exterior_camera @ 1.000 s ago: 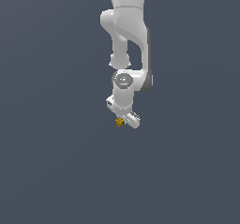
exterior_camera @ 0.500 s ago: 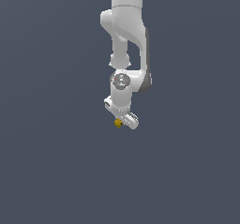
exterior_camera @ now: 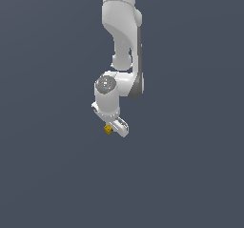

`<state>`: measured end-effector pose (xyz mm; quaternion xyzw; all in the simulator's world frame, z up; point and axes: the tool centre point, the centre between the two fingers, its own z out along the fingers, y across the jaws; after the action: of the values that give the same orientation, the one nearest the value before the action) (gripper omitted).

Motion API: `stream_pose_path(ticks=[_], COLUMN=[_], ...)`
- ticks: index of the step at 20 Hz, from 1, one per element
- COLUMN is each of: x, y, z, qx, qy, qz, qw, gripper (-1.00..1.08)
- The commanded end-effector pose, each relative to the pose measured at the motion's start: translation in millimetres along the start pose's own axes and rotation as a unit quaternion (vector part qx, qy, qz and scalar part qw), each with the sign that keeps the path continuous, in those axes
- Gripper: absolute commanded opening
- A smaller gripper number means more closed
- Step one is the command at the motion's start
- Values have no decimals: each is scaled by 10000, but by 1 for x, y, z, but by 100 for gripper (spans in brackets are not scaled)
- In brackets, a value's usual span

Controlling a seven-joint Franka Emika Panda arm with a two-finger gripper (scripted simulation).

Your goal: Pick up the object and move it to a goal position.

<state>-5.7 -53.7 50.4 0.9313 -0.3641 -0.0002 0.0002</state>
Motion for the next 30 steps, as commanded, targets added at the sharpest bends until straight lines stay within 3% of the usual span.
stream_pose_path(ticks=[1, 16, 30], x=[22, 136, 170], y=[6, 33, 39], z=[-8, -48, -59], qx=[0, 0, 2], qy=[3, 3, 1], qz=[0, 0, 0], qw=[10000, 10000, 10000], gripper=[-100, -100, -100])
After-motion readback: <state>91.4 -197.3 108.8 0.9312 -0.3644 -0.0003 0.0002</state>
